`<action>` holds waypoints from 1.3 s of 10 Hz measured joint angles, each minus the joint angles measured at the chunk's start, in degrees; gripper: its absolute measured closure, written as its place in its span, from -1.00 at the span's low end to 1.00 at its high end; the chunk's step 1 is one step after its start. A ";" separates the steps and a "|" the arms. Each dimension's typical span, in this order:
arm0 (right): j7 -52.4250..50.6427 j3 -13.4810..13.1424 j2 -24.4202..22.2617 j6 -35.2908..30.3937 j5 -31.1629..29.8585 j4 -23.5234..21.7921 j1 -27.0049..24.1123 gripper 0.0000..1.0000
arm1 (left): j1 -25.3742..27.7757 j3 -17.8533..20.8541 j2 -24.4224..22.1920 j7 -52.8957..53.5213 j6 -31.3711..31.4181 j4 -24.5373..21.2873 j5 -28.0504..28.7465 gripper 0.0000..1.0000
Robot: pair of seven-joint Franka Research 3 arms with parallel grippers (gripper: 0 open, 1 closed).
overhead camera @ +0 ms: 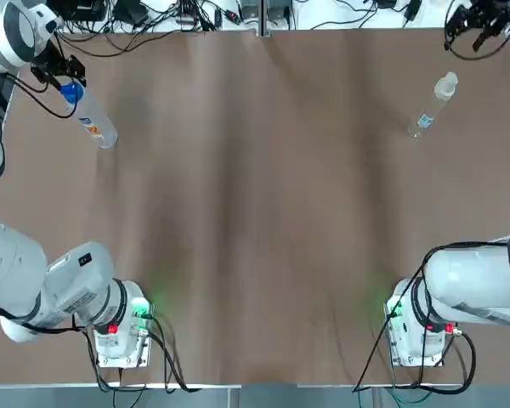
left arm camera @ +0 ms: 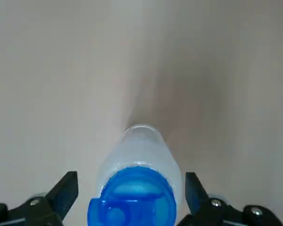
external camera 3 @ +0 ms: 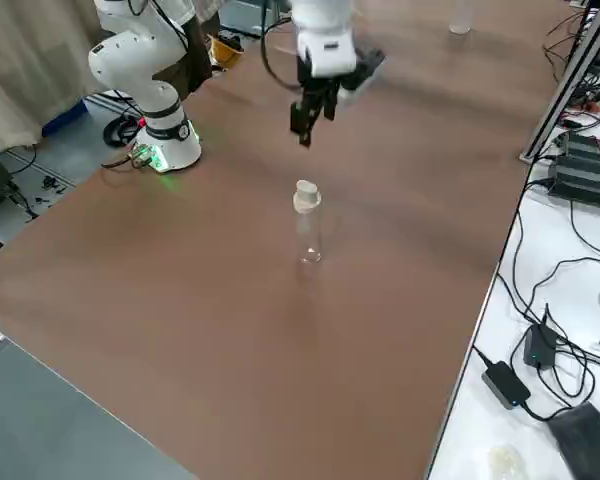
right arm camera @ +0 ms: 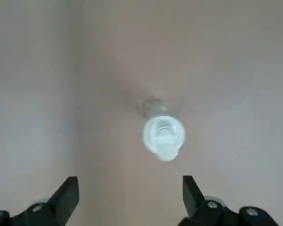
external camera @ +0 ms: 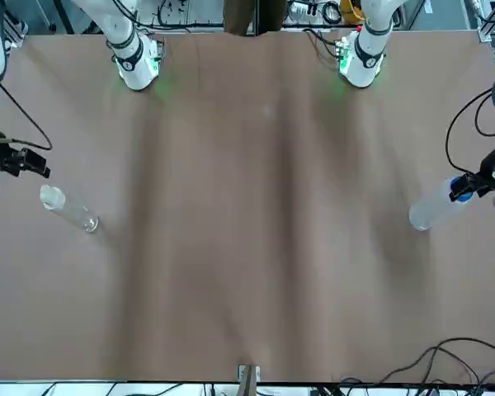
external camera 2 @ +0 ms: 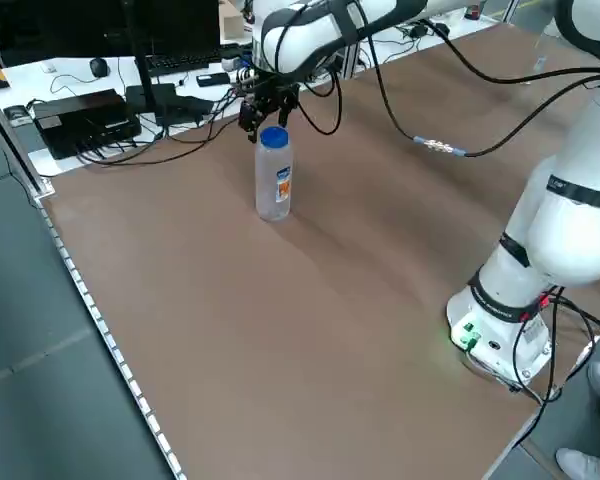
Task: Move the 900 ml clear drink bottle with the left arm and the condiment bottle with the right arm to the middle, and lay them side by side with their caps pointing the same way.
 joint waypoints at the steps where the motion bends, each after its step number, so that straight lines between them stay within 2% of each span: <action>1: -2.23 -0.04 0.04 2.73 -0.01 -3.02 -1.26 -0.95 | 0.01 -0.05 0.00 0.02 0.00 -0.28 0.00 -1.00; 4: -3.00 0.27 0.03 5.88 -3.36 -7.93 -1.63 -0.93 | 0.00 -0.57 -0.21 0.02 0.06 -1.56 0.00 -1.00; 6: -3.00 0.22 0.33 7.17 -4.02 -8.62 -1.65 -0.93 | 0.00 -0.70 -0.74 0.02 0.07 -1.82 0.00 -1.00; 8: -3.00 0.11 1.77 9.35 -4.08 -8.69 -1.78 -0.93 | 0.00 -0.71 -1.17 0.02 0.07 -1.92 0.00 -0.90; 9: -3.00 0.10 2.67 10.09 -4.08 -8.69 -1.81 -0.93 | 0.01 -0.71 -1.26 0.02 0.06 -1.99 0.00 -0.81; 10: -3.00 0.11 3.35 10.48 -4.08 -8.69 -1.83 -0.93 | 0.00 -0.72 -1.29 0.02 0.07 -2.05 -0.01 -0.52; 11: -3.00 0.10 3.65 10.78 -4.09 -8.69 -1.89 -0.93 | 0.00 -0.77 -1.40 0.02 0.06 -2.07 -0.01 -0.41; 13: -2.99 0.09 4.12 11.24 -4.08 -8.69 -2.58 -0.87 | 0.00 -0.77 -1.40 -0.72 -0.05 -1.94 -0.01 -0.41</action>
